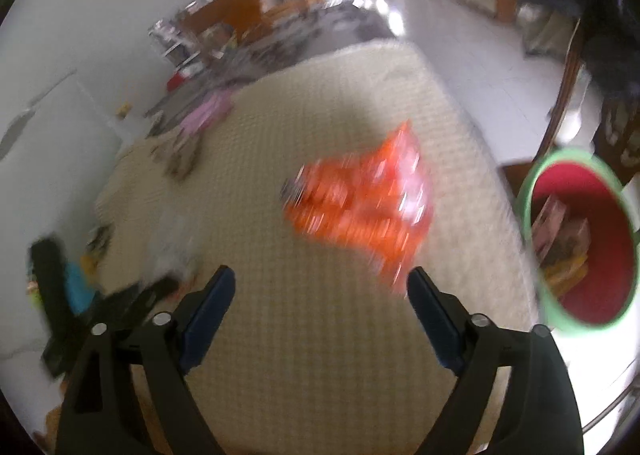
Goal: Collect trash
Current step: 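Grasp the clear plastic bottle with the left tool while the right tool grasps the orange chip bag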
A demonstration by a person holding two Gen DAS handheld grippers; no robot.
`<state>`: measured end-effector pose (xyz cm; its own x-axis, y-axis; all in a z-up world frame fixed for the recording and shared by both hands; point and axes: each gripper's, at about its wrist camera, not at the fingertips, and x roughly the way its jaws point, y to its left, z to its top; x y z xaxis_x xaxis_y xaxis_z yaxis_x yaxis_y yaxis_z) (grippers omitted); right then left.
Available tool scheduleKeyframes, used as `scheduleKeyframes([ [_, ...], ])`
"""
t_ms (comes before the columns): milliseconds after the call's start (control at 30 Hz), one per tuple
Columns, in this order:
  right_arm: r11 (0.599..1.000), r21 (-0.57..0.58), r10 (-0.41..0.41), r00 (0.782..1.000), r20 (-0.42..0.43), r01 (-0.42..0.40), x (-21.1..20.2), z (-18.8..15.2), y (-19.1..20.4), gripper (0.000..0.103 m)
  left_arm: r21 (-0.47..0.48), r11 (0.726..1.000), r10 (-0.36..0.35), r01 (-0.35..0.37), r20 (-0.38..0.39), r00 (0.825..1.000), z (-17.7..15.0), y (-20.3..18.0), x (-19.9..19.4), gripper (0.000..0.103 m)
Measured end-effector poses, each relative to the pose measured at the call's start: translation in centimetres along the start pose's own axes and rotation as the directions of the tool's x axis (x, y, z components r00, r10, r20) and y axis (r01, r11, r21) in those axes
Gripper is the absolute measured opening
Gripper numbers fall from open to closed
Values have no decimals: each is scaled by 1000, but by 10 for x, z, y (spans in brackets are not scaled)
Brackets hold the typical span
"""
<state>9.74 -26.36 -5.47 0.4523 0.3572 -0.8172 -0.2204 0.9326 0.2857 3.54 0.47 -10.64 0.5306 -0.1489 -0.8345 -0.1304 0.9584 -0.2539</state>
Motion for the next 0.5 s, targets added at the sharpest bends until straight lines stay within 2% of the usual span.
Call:
scheduleKeyframes([
  [33, 1000, 9, -28, 1000, -1, 28, 11, 8, 0, 96, 0, 1000, -1, 1, 2, 1000, 0, -1, 0, 61],
  [200, 997, 50, -52, 997, -66, 55, 52, 25, -6, 96, -28, 1000, -9, 9, -11, 1000, 1, 2, 2, 61],
  [367, 996, 36, -79, 994, -70, 82, 66, 33, -5, 96, -21, 1000, -3, 3, -15, 1000, 0, 1, 3, 61],
  [500, 997, 52, -54, 995, -86, 58, 74, 35, -7, 97, -23, 1000, -3, 3, -16, 1000, 0, 0, 3, 61],
])
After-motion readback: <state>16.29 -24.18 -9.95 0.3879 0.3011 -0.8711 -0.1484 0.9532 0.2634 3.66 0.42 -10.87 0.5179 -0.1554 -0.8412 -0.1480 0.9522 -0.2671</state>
